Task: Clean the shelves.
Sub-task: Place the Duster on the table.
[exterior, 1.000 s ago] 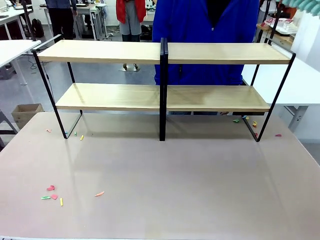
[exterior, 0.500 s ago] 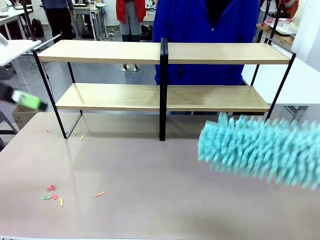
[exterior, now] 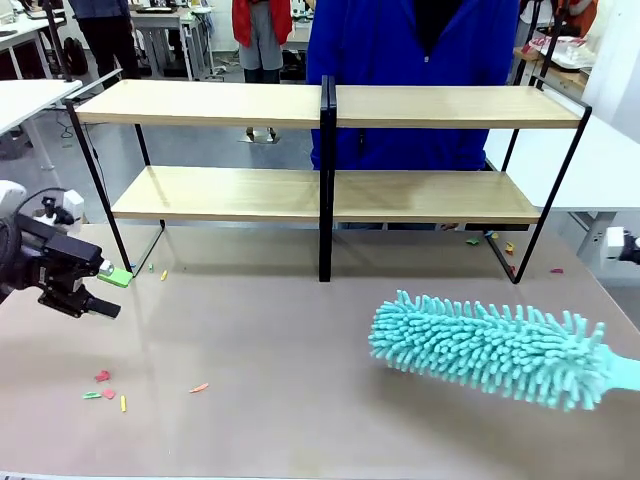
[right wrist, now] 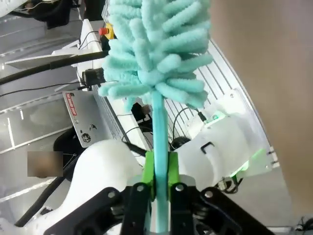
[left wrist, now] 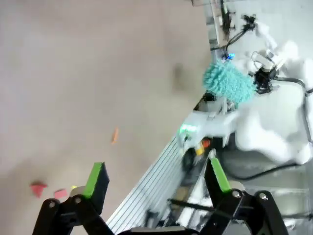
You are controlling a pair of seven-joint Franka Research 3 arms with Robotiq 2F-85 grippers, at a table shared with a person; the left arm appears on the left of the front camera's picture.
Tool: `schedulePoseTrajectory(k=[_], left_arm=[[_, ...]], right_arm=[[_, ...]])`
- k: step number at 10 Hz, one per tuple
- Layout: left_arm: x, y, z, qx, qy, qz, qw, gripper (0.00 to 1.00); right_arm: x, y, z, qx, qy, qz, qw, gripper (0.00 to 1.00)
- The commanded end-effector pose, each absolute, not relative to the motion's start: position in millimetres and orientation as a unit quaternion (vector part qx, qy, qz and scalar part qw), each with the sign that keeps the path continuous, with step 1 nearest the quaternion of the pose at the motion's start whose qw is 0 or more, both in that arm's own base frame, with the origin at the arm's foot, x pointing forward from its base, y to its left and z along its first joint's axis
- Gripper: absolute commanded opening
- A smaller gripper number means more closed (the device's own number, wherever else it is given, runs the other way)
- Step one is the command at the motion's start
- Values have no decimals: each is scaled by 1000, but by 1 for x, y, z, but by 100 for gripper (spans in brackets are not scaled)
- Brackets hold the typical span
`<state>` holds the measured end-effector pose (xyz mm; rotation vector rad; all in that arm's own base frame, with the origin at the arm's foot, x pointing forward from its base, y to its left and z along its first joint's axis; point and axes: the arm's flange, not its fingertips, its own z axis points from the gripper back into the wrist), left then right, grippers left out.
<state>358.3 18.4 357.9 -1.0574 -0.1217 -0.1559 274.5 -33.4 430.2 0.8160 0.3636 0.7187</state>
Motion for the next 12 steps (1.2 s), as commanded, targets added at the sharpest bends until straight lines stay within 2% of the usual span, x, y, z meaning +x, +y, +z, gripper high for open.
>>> schedulePoseTrajectory(k=[1, 2, 4, 5, 6, 7, 8, 9, 10, 11, 12], left_arm=[[294, -1, 329, -566, -102, 34, 817, 100], [358, 18, 358, -504, -58, -74, 859, 100], [358, 18, 358, -504, -58, -74, 859, 100], [358, 18, 358, -504, -58, -74, 859, 100], [358, 18, 358, -504, -58, -74, 859, 100], [358, 18, 358, -504, -58, -74, 859, 100], [358, 18, 358, -504, -58, -74, 859, 100], [358, 18, 358, -504, -58, -74, 859, 100], [358, 18, 358, -504, -58, -74, 859, 100], [358, 18, 358, -504, -58, -74, 859, 100], [358, 18, 358, -504, -58, -74, 859, 100]], right_arm=[[301, -40, 424, 409, 179, 348, 825, 12], [312, -43, 422, 401, 189, 347, 826, 12], [331, -39, 419, 365, 215, 321, 847, 12], [335, -40, 418, 341, 209, 305, 864, 67], [346, -47, 421, 322, 172, 280, 888, 68], [362, -66, 431, 307, 86, 215, 923, 100], [370, -89, 442, 293, -22, 128, 947, 69], [371, -114, 460, 329, -109, 70, 935, 100], [361, -137, 478, 333, -186, 23, 924, 100], [342, -156, 496, 367, -222, 12, 903, 100], [308, -160, 513, 481, -162, 16, 862, 100]])
